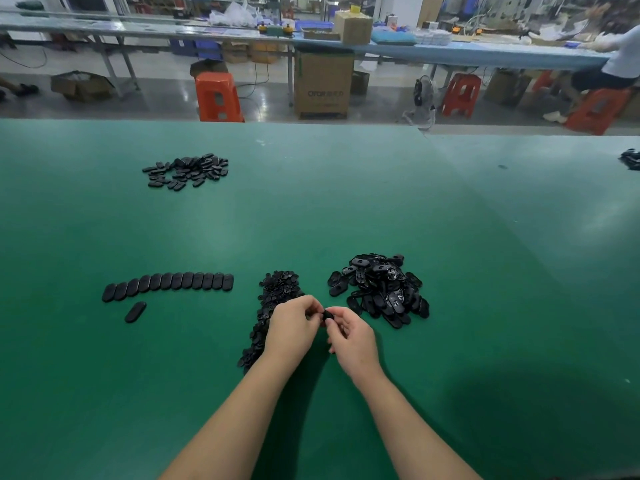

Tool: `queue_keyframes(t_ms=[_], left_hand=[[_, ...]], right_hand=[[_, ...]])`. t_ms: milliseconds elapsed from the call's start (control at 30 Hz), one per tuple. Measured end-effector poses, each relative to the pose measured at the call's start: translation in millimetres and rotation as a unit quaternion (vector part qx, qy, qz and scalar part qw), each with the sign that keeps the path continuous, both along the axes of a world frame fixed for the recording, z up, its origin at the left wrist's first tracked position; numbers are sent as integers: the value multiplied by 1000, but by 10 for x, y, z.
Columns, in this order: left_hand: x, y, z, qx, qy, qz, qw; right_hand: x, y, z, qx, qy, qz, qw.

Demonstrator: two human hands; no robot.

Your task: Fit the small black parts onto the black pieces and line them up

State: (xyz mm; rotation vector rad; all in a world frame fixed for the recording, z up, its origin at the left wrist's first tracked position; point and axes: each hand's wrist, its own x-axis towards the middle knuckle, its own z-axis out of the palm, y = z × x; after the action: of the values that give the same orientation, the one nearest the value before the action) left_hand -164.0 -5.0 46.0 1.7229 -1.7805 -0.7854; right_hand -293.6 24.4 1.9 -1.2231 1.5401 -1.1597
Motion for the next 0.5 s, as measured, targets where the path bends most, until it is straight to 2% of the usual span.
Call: queue_keyframes(t_ms=[233,400,500], left_hand=[[11,-67,23,4,-23,13,1000],[69,-62,19,71,77,15,994],[77,-33,1,82,113,18,990]], right_hand=[[-4,0,-5,2,-9,3,1000],[-16,12,2,-6,-11,-4,1000],[-10,9,-4,-6,-10,-6,1000]])
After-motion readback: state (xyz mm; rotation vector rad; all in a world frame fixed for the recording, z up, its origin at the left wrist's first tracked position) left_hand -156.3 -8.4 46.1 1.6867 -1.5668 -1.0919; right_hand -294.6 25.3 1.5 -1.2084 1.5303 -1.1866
